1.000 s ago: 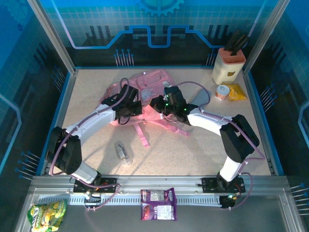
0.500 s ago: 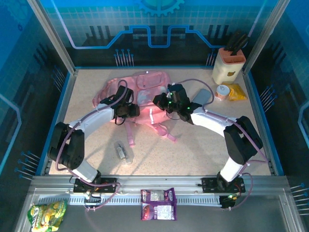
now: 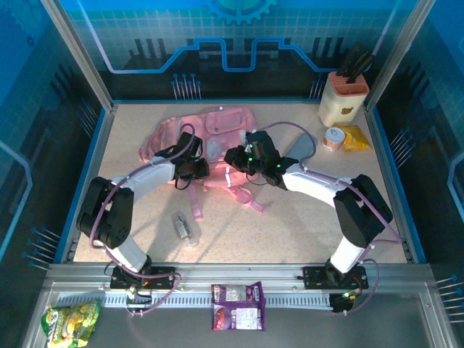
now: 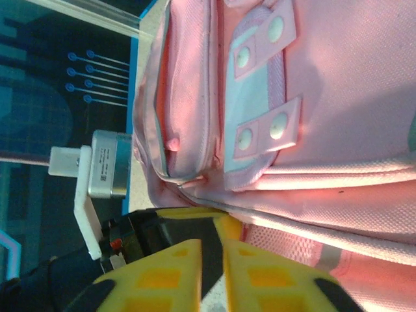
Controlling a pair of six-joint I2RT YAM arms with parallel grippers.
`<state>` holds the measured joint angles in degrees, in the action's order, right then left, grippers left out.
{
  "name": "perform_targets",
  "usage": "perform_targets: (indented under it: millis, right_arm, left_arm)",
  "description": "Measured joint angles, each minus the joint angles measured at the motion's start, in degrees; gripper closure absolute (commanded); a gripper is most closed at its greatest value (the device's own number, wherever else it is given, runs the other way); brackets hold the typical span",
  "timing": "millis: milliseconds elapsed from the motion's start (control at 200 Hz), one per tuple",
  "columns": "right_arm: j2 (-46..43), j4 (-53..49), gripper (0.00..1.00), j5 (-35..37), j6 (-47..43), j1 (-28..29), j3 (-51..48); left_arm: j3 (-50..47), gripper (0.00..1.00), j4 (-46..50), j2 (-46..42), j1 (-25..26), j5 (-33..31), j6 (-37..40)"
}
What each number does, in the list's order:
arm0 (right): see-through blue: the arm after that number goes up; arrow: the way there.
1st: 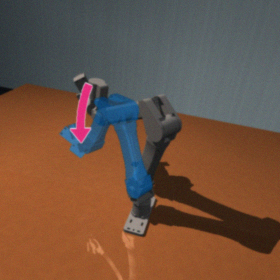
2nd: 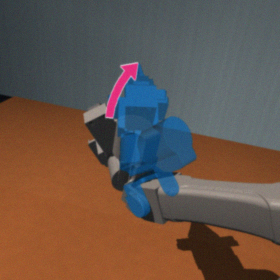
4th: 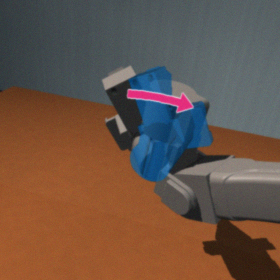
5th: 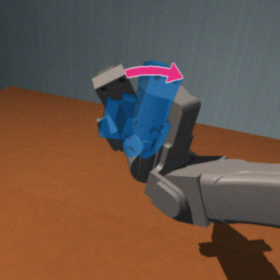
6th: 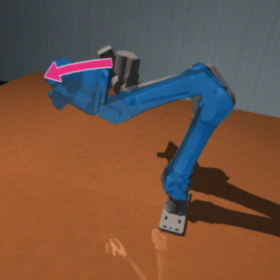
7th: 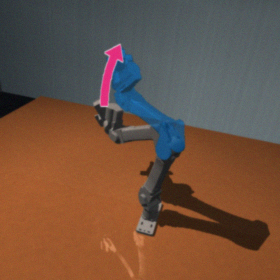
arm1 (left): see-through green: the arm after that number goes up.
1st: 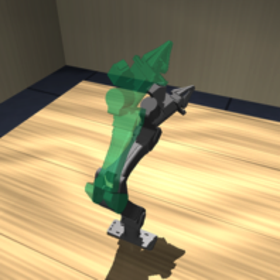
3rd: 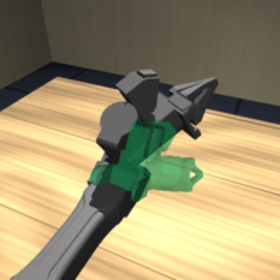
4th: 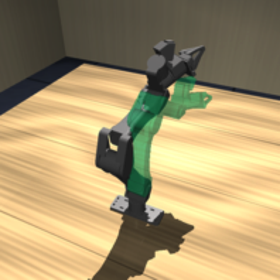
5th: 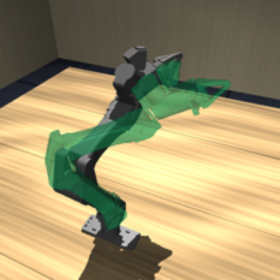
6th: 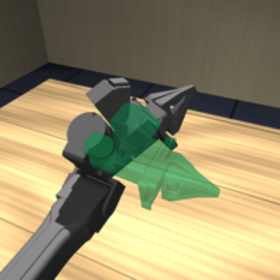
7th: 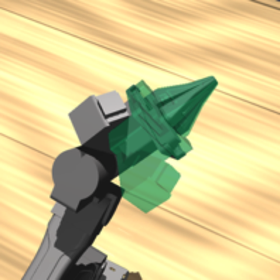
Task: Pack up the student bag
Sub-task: Unzip the student bag at the center of the table.
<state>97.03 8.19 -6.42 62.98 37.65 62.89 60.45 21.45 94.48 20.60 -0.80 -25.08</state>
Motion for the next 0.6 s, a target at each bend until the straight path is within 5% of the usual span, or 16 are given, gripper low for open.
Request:
perform_targets:
  millis: [125, 365, 485, 600]
  right_arm:
    - [1.0, -0.3, 0.65, 0.5, -0.5, 0.3, -0.1]
    - [4.3, -1.2, 0.56, 1.7, -2.0, 0.2, 0.0]
    - [5.4, -1.7, 0.72, 1.7, -3.5, -0.7, 1.3]
    - [6.9, -1.7, 0.74, 0.7, -5.0, -3.6, 2.3]
  left_arm:
    - [0.2, 1.00, 0.3, 0.0, 0.0, -0.5, -0.5]
    - [0.9, 1.00, 3.0, -1.2, 0.1, -1.1, -0.3]
    - [1.2, 1.00, 5.1, -2.8, 0.3, -1.1, 0.0]
    - [2.6, 1.00, 6.8, -3.6, 1.8, -2.7, 0.2]
